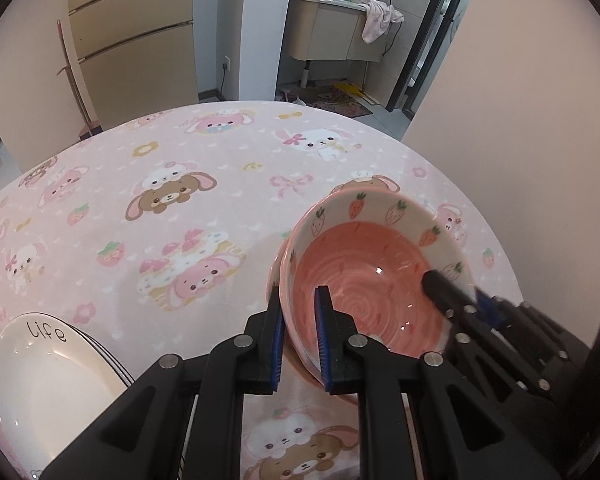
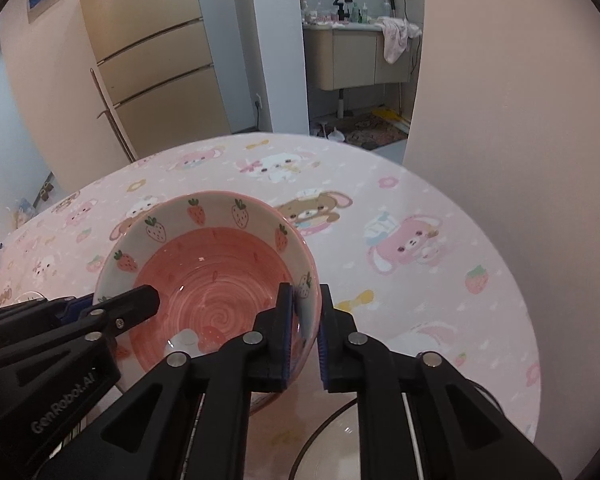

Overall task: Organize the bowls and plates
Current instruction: 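Lower the strawberry bowl into the other pink bowl and open the right gripper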

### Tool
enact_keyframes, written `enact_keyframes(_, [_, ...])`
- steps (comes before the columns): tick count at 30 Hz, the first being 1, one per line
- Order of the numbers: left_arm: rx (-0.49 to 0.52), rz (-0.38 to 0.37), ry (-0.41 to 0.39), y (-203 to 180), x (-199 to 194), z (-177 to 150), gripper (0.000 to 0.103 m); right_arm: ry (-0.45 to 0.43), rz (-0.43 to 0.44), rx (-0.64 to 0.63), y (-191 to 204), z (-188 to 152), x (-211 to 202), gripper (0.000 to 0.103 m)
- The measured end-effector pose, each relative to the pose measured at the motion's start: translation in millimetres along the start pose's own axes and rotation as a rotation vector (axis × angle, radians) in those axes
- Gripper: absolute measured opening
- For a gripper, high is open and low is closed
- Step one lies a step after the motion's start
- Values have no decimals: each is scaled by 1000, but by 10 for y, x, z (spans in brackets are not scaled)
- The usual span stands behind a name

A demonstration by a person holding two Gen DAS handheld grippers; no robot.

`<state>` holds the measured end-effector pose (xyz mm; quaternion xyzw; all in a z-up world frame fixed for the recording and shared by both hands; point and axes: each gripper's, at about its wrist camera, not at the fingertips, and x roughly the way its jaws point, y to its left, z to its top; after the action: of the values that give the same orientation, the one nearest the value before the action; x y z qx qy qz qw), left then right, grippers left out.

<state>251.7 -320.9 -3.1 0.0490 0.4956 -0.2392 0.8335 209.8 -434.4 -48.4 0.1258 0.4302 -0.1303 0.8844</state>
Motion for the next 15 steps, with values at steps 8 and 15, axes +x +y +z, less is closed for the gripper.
enact_keyframes(8, [59, 88, -42, -97, -47, -25, 16, 7, -8, -9, 34, -70, 30, 15])
enact_keyframes(15, [79, 141, -60, -113, -41, -26, 16, 8, -26, -36, 90, -74, 36, 16])
